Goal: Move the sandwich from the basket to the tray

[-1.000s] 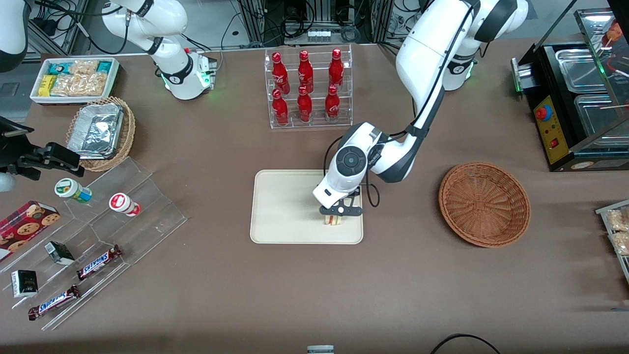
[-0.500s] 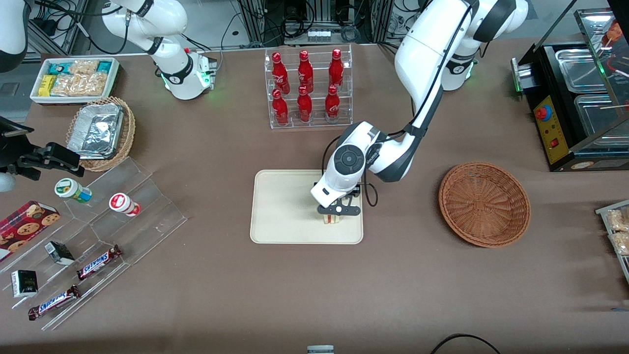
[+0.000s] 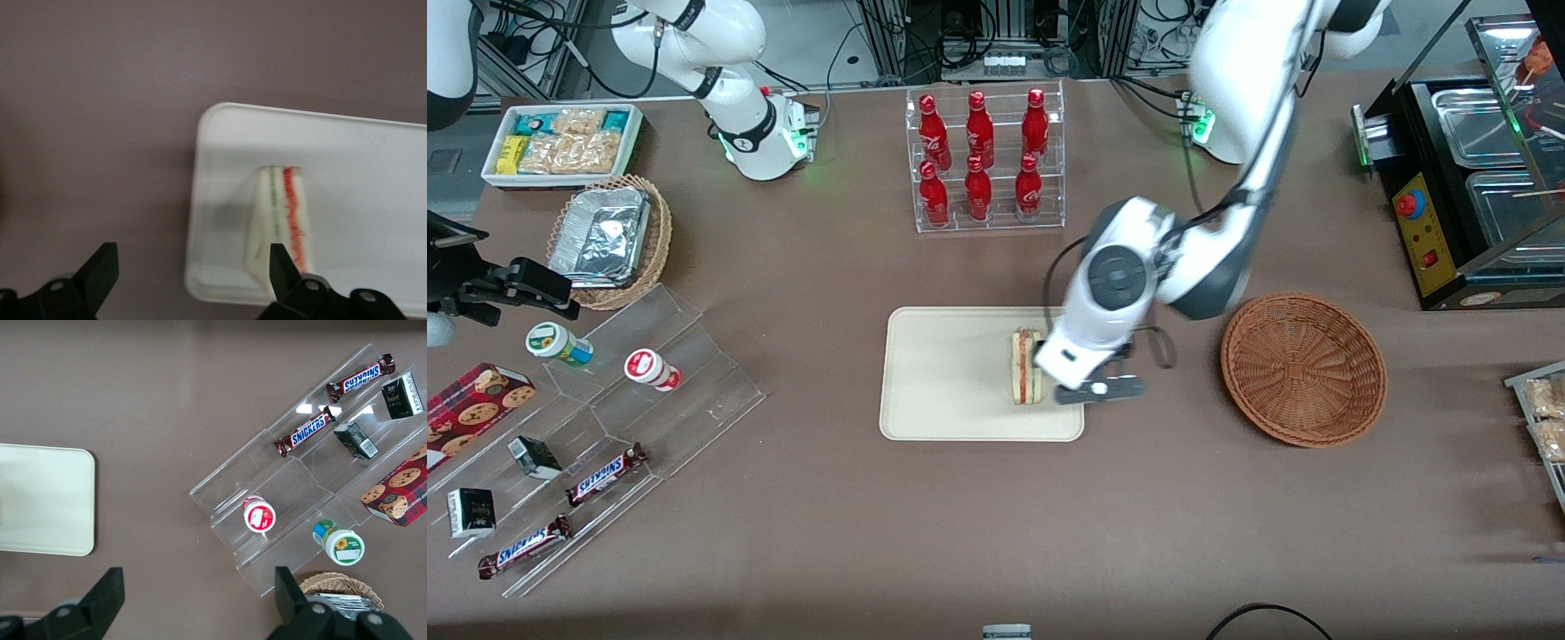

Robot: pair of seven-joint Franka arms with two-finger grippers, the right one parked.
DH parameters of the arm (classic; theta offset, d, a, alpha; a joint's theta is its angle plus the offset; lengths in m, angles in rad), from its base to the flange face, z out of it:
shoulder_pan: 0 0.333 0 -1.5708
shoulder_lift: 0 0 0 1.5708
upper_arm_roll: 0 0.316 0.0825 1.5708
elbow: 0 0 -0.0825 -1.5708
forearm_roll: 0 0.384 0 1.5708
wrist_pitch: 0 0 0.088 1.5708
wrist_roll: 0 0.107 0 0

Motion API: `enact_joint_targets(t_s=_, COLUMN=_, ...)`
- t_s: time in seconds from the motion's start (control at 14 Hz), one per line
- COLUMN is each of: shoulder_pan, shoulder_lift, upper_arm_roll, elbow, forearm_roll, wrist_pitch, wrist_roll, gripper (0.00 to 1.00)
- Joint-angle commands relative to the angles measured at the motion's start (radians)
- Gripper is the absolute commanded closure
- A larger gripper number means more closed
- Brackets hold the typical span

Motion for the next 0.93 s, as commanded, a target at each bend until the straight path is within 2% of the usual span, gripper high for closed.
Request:
enact_joint_targets(t_s=0.0, shoulder_pan=0.012, shoulder_lift=-0.126, upper_arm_roll=0.066, elbow=-0.087, forearm_roll=0.007, wrist_pitch=-0.053, wrist_roll=0.084, gripper=0.00)
enact_joint_targets(t_s=0.29, shoulder_pan=0.074, shoulder_lift=-0.329, upper_arm_roll=0.152, elbow=-0.255, forearm_roll=0.038, wrist_pitch=-0.052, wrist_roll=0.254, gripper=0.00)
enact_joint_targets(t_s=0.57, shoulder_pan=0.199, shoulder_lift=-0.424, upper_arm_roll=0.139, elbow=-0.279, forearm_roll=0.046, wrist_pitch=-0.105, wrist_roll=0.287, gripper=0.00)
enact_joint_targets(t_s=0.64, shoulder_pan=0.239, shoulder_lift=-0.456, upper_arm_roll=0.114, elbow=-0.280, forearm_roll=0.047, wrist_pitch=-0.121, wrist_roll=0.292, gripper=0.00)
enact_joint_targets(t_s=0.86, shoulder_pan=0.425, shoulder_lift=-0.518, upper_arm_roll=-0.034, elbow=-0.277, forearm_roll=0.052, wrist_pitch=-0.190, wrist_roll=0.293, gripper=0.00)
